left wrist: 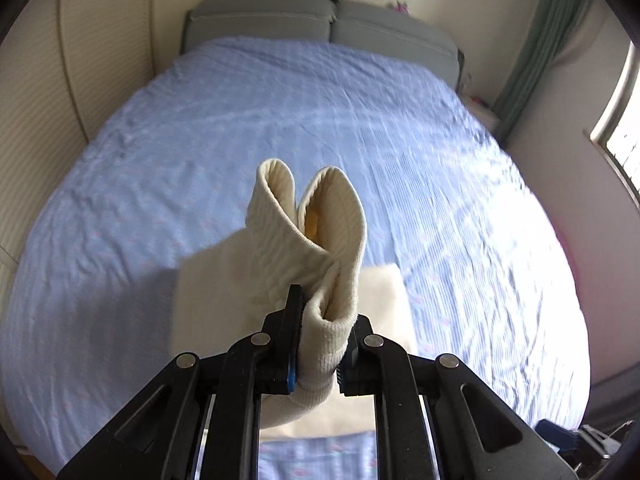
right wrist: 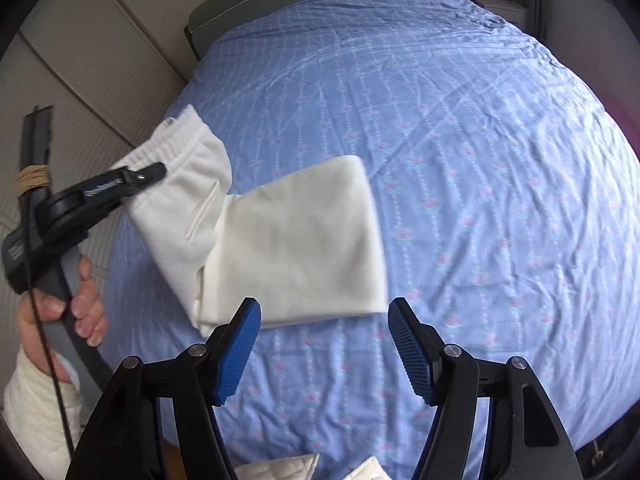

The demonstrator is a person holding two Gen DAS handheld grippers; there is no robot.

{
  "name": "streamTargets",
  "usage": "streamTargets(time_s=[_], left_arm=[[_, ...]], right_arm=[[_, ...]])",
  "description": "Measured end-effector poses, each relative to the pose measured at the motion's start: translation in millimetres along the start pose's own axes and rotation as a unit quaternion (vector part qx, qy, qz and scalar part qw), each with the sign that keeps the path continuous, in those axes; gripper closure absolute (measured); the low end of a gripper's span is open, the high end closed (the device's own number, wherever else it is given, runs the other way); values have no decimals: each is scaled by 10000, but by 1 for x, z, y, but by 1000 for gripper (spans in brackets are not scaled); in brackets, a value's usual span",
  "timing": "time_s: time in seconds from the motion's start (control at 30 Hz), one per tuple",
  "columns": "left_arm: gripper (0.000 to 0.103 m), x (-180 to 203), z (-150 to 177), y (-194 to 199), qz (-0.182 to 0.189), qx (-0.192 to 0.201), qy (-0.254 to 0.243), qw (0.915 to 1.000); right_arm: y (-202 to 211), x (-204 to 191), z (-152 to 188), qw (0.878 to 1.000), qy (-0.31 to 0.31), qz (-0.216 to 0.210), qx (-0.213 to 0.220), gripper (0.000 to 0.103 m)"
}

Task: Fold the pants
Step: 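Lift the waistband and fold it over onto the leg with the left tool, then open the left tool and release the folded waistband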

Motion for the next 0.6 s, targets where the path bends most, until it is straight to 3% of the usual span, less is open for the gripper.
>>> streamTargets(time_s=[0.33,0.4,0.43,0.5,0.57,0.6], left_arm=[[87,89,39,-69,-474,-973,-576,9925],[78,105,46,-75,-485,-1140,-698,9898],[70,110,48,-72,-295,-1164,-697,9903],[60,113,47,-59,-44,-1072,-629,9922],[45,111,43,-38,-74,-807,-627,9947],[45,106,41,-30,-78,-712,-593,9957]], right_arm=[[3,89,13,9988,-463,-35,-134,35],[1,96,14,9984,-531,-38,-192,35],[0,99,16,9982,-546,-2,-236,35],[-1,102,17,9982,-530,9,-262,35],[-2,103,17,9985,-493,-27,-257,34],[-3,101,17,9985,-473,-43,-258,34]])
Point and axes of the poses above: each gripper's, at about its wrist camera, not at the fingertips, and y roughly against the way its jaws point, x to its right, z to its underside, the point moved 3 cm from there along -y, roughly the way its jaws point, and after that the axes turned 5 degrees about -x, right-handed, at the moved point
